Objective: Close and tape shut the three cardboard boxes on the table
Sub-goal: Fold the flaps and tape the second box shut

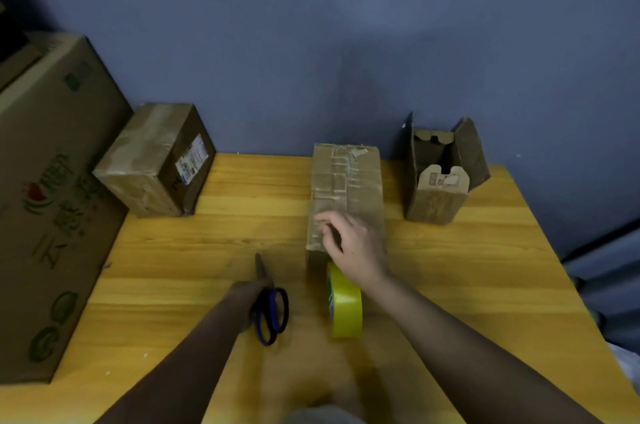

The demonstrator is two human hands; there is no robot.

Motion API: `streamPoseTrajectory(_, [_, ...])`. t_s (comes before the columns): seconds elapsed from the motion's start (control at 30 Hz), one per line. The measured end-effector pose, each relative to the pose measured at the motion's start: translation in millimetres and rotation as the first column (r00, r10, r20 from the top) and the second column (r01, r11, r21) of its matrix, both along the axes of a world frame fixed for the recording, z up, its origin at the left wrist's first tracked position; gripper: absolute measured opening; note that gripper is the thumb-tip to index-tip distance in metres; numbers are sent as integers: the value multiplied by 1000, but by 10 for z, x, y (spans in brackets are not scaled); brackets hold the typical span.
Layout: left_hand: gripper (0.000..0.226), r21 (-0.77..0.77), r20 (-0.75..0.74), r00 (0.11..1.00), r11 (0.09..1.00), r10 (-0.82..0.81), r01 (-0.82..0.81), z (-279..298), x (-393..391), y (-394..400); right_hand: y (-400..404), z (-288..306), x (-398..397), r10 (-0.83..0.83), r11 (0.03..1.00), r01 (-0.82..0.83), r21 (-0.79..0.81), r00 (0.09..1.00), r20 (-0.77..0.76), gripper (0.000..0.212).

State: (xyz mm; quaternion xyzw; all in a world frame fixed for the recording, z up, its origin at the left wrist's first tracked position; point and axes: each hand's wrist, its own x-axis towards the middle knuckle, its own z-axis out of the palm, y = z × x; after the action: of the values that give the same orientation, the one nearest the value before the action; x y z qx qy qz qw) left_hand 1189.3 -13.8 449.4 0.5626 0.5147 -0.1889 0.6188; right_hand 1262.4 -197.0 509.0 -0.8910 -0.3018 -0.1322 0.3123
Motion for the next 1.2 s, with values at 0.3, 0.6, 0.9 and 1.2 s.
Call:
streamPoseTrajectory(0.3, [17, -307, 576, 786, 951, 222, -44, 879, 152, -63, 216, 258, -37, 192, 981, -142, 135, 545, -816, 10])
streamPoseTrajectory(0.6, [22, 242, 791, 506, 936, -343, 255, 1140, 271, -492, -343, 575, -41, 190, 967, 73, 243, 424, -885, 8])
streamPoseTrajectory(0.9, [88, 895, -361, 78, -322, -929, 308, 752, 539, -575, -1384, 378, -267, -192, 970, 28, -240, 692, -696, 44])
streamPoseTrajectory(1.2, [110, 773, -520, -50, -495, -853, 396, 650, 791, -557, -1612, 274, -315, -302, 788, -88, -609, 807, -507, 46])
